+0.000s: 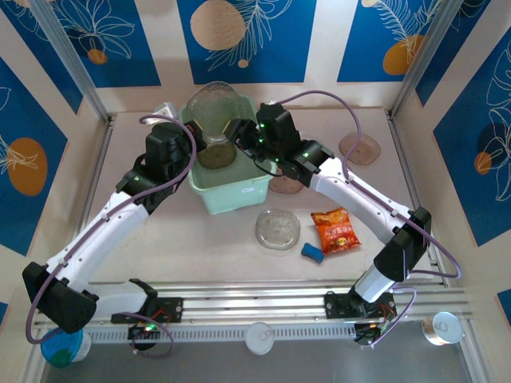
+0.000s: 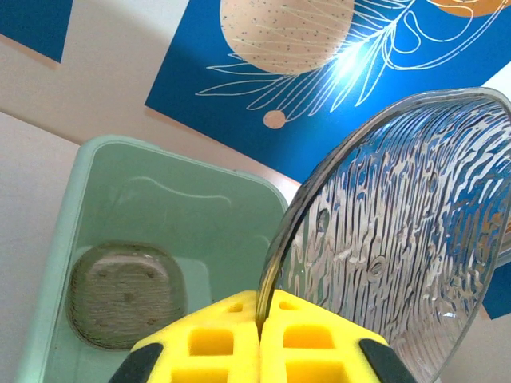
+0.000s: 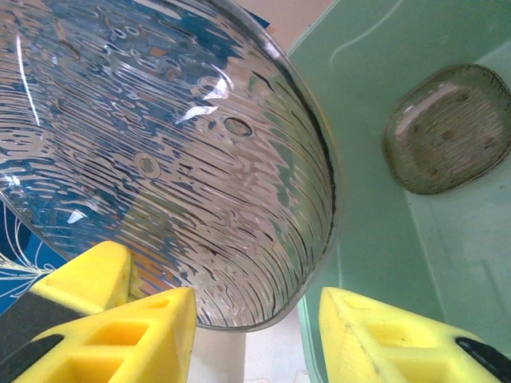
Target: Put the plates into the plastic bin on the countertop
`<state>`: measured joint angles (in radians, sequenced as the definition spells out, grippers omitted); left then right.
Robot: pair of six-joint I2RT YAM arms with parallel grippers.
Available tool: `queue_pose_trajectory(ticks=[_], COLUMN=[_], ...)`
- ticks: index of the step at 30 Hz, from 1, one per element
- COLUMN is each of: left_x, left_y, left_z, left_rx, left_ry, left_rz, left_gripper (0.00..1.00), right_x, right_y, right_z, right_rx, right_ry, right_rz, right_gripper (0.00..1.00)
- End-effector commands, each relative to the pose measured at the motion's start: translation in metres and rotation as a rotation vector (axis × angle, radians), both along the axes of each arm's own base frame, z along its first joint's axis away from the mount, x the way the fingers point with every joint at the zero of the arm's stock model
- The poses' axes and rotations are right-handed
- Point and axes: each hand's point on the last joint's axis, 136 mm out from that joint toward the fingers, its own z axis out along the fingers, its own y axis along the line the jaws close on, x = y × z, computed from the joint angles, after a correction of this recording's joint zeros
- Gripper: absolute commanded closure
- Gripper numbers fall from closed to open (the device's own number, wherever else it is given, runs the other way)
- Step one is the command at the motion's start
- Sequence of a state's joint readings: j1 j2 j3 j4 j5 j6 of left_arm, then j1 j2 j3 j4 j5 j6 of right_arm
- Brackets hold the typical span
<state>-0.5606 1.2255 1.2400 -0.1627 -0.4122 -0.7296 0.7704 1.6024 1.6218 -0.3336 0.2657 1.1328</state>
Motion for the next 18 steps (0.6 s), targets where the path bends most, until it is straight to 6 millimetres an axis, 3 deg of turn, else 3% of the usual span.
queue_pose_trajectory(ticks=[1, 8, 18], left_x=[-0.006, -0.009, -0.009], left_y=[0.001, -0.006, -0.011], left_z=[0.017, 0.016, 0.015], left_rx=[-0.056, -0.077, -0.087], left_ry=[-0.051, -0.047, -0.039], left_rz=[0.013, 0.003, 0.0], left_gripper=[1.0, 1.0, 1.0], right_x=[-0.001, 0.011, 0.015], right_y=[-0.011, -0.007, -0.007], right_z=[0.001, -0.004, -0.009], right_rx=[0.003, 0.025, 0.033], right_ry=[0.0, -0.004, 0.004], right_rz=[-0.053, -0.073, -0.092], right_gripper=[0.54, 0.59, 0.75])
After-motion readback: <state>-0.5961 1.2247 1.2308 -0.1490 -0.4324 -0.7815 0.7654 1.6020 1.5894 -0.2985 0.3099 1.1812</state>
